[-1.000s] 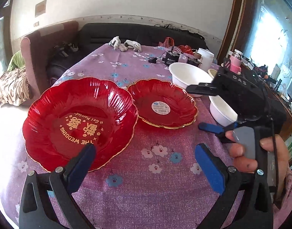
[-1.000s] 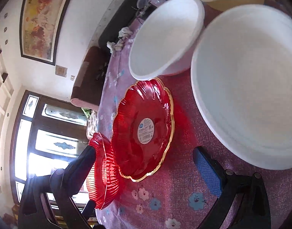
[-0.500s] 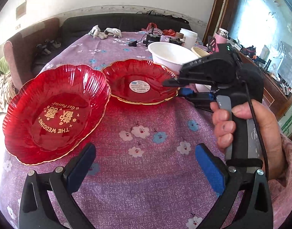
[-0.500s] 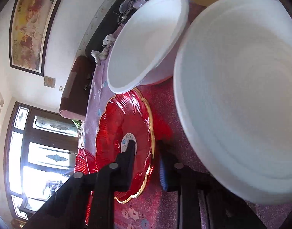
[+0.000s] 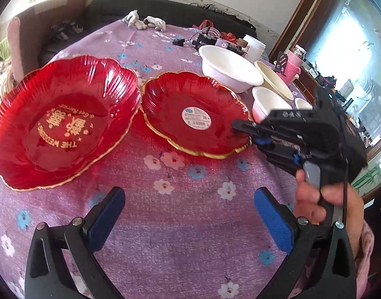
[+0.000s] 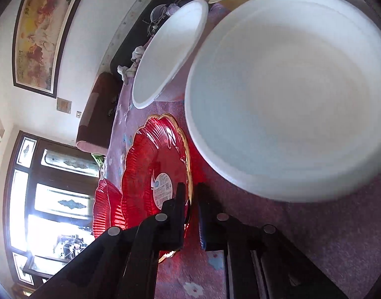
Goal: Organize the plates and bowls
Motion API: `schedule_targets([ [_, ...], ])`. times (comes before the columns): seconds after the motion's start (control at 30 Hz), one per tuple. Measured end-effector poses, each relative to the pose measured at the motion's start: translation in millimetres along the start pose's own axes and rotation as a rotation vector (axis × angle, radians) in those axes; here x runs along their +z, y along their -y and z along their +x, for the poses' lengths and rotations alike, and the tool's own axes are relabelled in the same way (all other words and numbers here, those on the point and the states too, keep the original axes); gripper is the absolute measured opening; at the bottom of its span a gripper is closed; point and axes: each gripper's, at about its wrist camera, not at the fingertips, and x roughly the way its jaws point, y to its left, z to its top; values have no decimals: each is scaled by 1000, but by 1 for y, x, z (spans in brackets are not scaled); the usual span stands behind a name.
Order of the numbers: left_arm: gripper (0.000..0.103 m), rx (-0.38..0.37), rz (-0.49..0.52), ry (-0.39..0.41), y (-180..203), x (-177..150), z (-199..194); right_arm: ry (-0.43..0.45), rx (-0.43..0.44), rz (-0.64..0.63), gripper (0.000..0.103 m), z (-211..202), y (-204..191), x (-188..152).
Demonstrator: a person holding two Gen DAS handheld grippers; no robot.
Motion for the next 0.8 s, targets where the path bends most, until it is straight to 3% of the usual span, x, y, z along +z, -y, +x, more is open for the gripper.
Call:
schedule_targets([
  [0.37,103,-23,-167,-102,8,15,26,8,34,-3,10,-45,39,-18],
  [0.6,102,105,-168,-144,14,33,53,5,69,-14,10,-46,45,-16],
  [0.7,78,105,-175,-139,15,38,54,4,80,-15,10,-47,47,-15],
  [0.77,47,90,-184,-148,13,41,55,3,84,-16,10,-47,48,-15],
  [0.8,38,82,-190,-159,11,42,57,3,86,-18,10,-47,49,-15],
])
